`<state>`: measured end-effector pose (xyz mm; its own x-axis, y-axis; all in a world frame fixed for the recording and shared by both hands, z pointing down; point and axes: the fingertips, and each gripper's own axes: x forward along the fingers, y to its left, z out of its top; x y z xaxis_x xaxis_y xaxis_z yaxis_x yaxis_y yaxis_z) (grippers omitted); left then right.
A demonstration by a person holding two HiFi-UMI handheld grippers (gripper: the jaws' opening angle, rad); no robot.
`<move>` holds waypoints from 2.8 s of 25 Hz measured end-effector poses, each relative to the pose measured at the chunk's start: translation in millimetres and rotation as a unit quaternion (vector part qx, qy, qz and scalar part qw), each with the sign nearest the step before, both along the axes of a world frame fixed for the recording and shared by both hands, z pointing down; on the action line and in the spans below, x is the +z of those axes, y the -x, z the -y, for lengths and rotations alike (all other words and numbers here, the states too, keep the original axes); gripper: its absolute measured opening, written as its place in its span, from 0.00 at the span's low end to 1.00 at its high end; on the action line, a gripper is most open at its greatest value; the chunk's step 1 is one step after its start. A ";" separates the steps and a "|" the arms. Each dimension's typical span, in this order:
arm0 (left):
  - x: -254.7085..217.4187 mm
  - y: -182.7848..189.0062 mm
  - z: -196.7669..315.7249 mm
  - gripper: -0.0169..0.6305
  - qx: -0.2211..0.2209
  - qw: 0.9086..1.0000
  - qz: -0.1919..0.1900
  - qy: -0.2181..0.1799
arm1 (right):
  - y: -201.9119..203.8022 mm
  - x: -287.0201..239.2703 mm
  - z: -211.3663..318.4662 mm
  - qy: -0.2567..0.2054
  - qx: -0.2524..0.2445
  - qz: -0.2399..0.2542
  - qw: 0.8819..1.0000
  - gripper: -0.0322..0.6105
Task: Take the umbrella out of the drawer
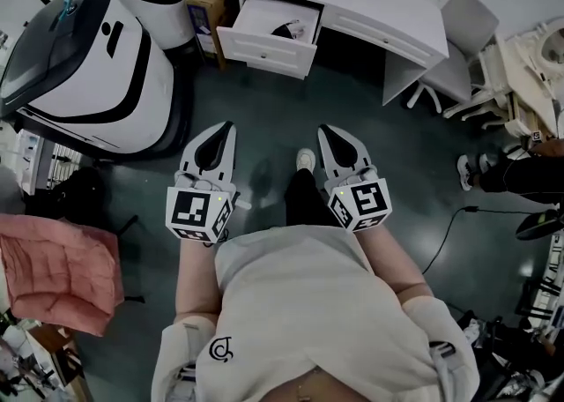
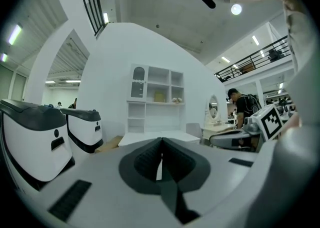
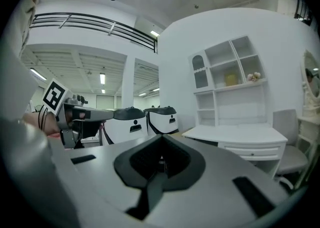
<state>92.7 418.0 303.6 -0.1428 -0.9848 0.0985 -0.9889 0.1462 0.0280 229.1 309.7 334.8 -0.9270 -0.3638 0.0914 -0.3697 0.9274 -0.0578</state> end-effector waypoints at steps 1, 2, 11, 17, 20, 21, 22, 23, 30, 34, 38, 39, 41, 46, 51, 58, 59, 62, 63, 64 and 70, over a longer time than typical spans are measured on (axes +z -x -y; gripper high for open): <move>-0.6 6.8 10.7 0.05 -0.005 1.000 0.000 0.001 | 7.3 0.1 11.8 -0.002 -0.004 0.000 1.000 0.06; -1.9 14.6 22.7 0.05 -0.010 1.000 0.000 0.001 | 15.2 -0.4 25.0 -0.003 -0.008 0.000 1.000 0.06; -6.9 70.3 164.3 0.05 -0.032 0.999 -0.010 0.017 | 76.6 -3.4 174.7 0.013 -0.030 -0.013 0.999 0.06; -3.2 98.1 254.3 0.05 -0.036 0.999 -0.008 0.033 | 110.0 -9.8 263.2 0.013 -0.056 -0.008 0.998 0.06; 6.0 109.3 287.4 0.05 -0.038 0.998 -0.013 0.045 | 122.0 -7.5 298.9 0.011 -0.053 -0.005 0.999 0.06; 10.7 112.6 295.8 0.05 -0.038 0.998 -0.018 0.052 | 125.6 -8.3 308.7 0.007 -0.049 -0.003 0.999 0.06; 16.0 115.6 303.1 0.05 -0.037 0.997 -0.023 0.060 | 129.0 -9.4 317.4 0.002 -0.045 -0.002 0.999 0.06; 21.6 118.4 309.4 0.05 -0.036 0.997 -0.028 0.068 | 132.5 -9.9 325.5 -0.001 -0.042 -0.003 0.999 0.06; 51.6 152.0 360.2 0.05 0.004 0.994 -0.048 0.102 | 165.0 2.7 367.9 0.015 -0.015 -0.018 1.000 0.06; 68.3 169.5 400.6 0.05 0.080 0.988 -0.031 0.126 | 187.7 6.0 388.2 0.009 0.026 -0.024 0.999 0.06; 78.4 195.3 439.7 0.05 0.134 0.982 -0.037 0.129 | 212.8 15.0 416.4 0.013 0.063 -0.031 0.997 0.06; 82.6 204.2 449.0 0.05 0.140 0.981 -0.040 0.128 | 219.4 20.2 423.4 0.017 0.069 -0.034 0.997 0.06; 97.9 218.5 466.1 0.05 0.155 0.977 -0.046 0.137 | 229.2 32.7 436.2 0.027 0.086 -0.041 0.995 0.06; 153.3 232.6 495.5 0.05 0.219 0.955 -0.037 0.199 | 242.7 68.6 457.9 0.060 0.150 -0.056 0.985 0.06; 219.6 237.8 521.4 0.07 0.258 0.926 -0.054 0.269 | 255.8 98.6 478.2 0.077 0.185 -0.063 0.978 0.06; 315.3 226.2 526.7 0.27 0.325 0.873 -0.069 0.357 | 252.2 134.3 483.1 0.106 0.223 -0.081 0.966 0.06; 325.1 226.7 527.6 0.30 0.327 0.868 -0.072 0.366 | 251.8 138.8 483.4 0.109 0.226 -0.084 0.964 0.06; 353.5 229.0 532.8 0.43 0.325 0.857 -0.073 0.392 | 248.0 154.1 484.2 0.122 0.235 -0.090 0.960 0.06; 363.3 229.9 535.3 0.47 0.323 0.854 -0.074 0.401 | 246.4 158.7 484.9 0.126 0.239 -0.092 0.959 0.06; 372.9 230.5 538.6 0.48 0.319 0.850 -0.077 0.411 | 244.8 163.3 486.4 0.129 0.242 -0.093 0.957 0.06; 426.7 223.8 550.7 0.60 0.324 0.818 -0.069 0.470 | 238.0 185.6 493.8 0.152 0.260 -0.097 0.949 0.06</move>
<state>-131.1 -132.7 730.3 0.4557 -0.3284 0.8273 -0.8641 -0.3863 0.3226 -8.9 -184.1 520.4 -0.5851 -0.6966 0.4152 -0.8031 0.5687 -0.1775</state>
